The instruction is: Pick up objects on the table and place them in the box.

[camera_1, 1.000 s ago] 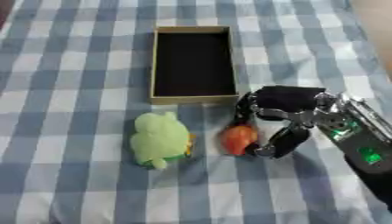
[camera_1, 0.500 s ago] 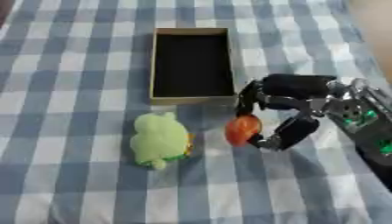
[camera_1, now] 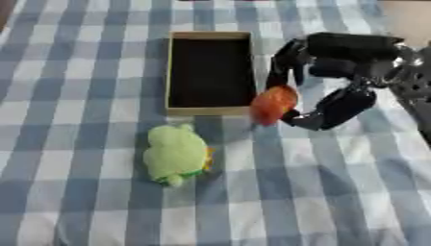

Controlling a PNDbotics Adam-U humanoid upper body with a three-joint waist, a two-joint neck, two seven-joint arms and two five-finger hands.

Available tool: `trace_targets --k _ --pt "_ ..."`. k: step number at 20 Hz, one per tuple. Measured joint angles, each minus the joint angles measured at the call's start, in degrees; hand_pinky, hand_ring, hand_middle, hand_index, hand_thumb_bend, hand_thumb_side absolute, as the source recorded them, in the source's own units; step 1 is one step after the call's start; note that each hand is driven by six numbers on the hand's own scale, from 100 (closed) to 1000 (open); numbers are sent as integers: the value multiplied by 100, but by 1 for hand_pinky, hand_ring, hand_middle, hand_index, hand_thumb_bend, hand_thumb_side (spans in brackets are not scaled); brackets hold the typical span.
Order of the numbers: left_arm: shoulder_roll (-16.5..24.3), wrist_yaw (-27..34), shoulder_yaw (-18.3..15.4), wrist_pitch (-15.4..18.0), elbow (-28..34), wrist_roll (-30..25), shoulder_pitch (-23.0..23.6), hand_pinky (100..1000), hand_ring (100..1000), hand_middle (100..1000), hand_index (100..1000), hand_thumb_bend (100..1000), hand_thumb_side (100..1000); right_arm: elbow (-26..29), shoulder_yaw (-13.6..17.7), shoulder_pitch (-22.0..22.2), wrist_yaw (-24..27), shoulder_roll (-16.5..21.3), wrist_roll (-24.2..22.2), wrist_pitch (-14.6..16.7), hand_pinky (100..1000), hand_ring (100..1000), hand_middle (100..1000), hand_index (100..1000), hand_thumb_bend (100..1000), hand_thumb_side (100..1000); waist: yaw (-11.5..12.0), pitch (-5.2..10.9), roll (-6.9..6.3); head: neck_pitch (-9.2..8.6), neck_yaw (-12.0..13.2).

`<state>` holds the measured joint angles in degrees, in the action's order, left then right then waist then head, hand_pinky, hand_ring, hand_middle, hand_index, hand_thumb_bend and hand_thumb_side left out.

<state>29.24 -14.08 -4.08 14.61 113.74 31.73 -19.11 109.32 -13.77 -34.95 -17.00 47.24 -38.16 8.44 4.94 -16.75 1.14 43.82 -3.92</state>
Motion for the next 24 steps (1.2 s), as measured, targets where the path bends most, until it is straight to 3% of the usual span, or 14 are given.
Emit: trace_targets --k 6,15,24 --pt "0 7 1 11 0 -15 0 837 818 719 837 124 695 -643 -95 -794 -62 -170 20 -103 468 614 563 667 206 106 46 -7 -11 0 -83" --pt "-1 33 35 13 0 -33 -20 837 818 719 836 122 695 -2145 -309 -1735 -465 -802 -26 -209 460 613 559 662 196 136 147 -62 -27 0 -206" --pt "-51 56 38 24 0 -68 -65 837 819 719 836 119 698 -3811 -391 -2257 -1307 -1617 119 68 479 619 558 659 215 171 219 -95 -39 0 -323"
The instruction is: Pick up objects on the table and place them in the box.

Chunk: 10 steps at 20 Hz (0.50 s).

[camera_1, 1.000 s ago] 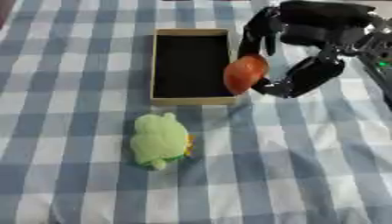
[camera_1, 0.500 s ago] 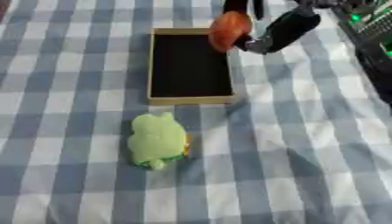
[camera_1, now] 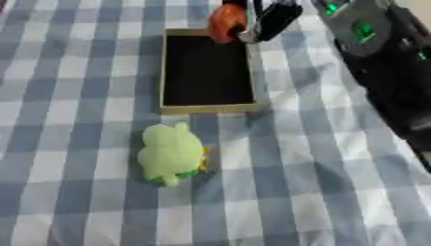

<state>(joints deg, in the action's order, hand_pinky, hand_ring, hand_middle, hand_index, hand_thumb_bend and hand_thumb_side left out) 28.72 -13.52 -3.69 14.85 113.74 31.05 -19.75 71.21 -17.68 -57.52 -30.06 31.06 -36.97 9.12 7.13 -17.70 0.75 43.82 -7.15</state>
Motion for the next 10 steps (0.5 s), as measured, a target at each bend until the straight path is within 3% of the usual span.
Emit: trace_targets --k 6,10 --pt "-5 17 6 0 0 -4 -9 838 819 719 836 117 701 -590 -2 0 -613 -362 242 318 529 640 579 679 333 170 19 -19 -23 0 -20" --pt "-33 17 26 1 0 -5 -23 838 818 719 836 118 698 -806 -32 7 -1010 -487 420 499 557 677 621 721 360 216 22 -20 -27 0 -31"
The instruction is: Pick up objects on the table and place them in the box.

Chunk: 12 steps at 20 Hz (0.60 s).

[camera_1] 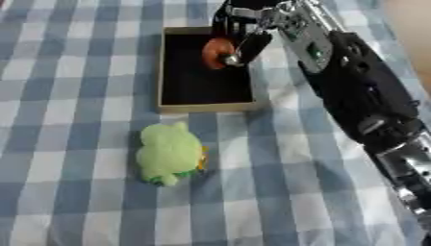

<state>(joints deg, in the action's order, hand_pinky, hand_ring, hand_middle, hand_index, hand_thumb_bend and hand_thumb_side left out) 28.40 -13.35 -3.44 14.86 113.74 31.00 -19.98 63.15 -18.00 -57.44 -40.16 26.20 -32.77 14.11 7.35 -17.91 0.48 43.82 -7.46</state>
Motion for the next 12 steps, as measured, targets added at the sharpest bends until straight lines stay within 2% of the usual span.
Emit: trace_targets --k 5,6,7,8,9,11,12 --pt "-14 0 4 7 0 -8 -5 838 819 719 836 117 698 -169 2 0 -232 -79 142 137 567 716 669 774 363 274 -4 0 -1 0 0" --pt "-14 0 4 7 0 -8 -5 838 819 719 836 117 698 -179 12 0 -256 -80 160 148 570 729 689 796 284 349 -6 0 -1 0 0" --pt "-14 0 4 7 0 -9 -5 838 819 719 836 117 699 -182 31 -1 -271 -82 180 151 570 729 688 796 358 296 -12 0 -2 0 0" --pt "-14 0 4 8 0 -10 -5 838 819 719 836 117 699 -186 44 -3 -285 -86 198 149 570 729 688 796 358 296 -20 0 -2 0 0" --pt "-14 0 4 8 0 -10 -5 838 818 719 836 117 697 -192 59 -3 -293 -92 207 146 591 764 753 850 354 351 -23 0 -2 0 0" --pt "-14 1 4 8 0 -11 -5 838 818 719 836 117 697 -194 99 -37 -282 -111 183 161 596 769 759 854 357 358 -28 0 -5 0 0" --pt "-14 1 4 8 0 -12 -5 838 819 720 836 117 698 -190 124 -68 -255 -115 147 176 616 786 779 869 387 369 -30 0 -5 0 0"
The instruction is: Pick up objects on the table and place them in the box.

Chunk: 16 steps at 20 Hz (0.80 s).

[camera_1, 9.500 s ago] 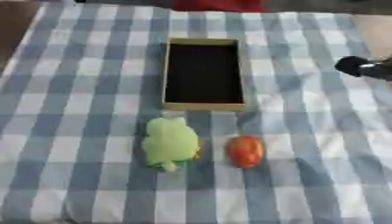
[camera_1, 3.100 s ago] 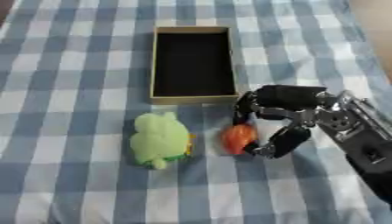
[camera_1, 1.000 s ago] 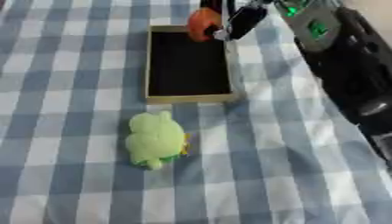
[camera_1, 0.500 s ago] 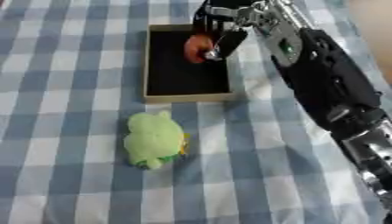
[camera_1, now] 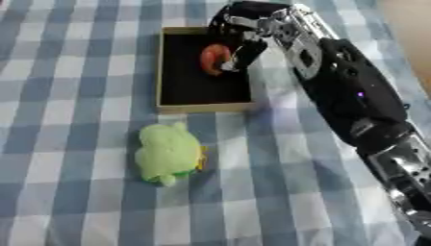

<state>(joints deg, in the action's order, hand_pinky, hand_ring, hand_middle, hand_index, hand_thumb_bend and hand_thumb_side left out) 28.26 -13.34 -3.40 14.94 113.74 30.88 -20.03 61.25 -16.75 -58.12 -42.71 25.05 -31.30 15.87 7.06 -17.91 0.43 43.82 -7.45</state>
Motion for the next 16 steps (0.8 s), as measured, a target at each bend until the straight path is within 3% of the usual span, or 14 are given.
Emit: trace_targets --k 8,16 --pt "0 0 1 -7 0 -23 1 838 819 720 837 115 697 451 269 -98 244 23 -244 -4 581 784 783 870 341 349 -32 1 -12 0 10" --pt "0 0 -1 -10 0 -28 3 839 819 720 837 117 693 1770 288 13 1086 472 -515 -131 589 788 791 876 369 325 -68 5 13 0 72"
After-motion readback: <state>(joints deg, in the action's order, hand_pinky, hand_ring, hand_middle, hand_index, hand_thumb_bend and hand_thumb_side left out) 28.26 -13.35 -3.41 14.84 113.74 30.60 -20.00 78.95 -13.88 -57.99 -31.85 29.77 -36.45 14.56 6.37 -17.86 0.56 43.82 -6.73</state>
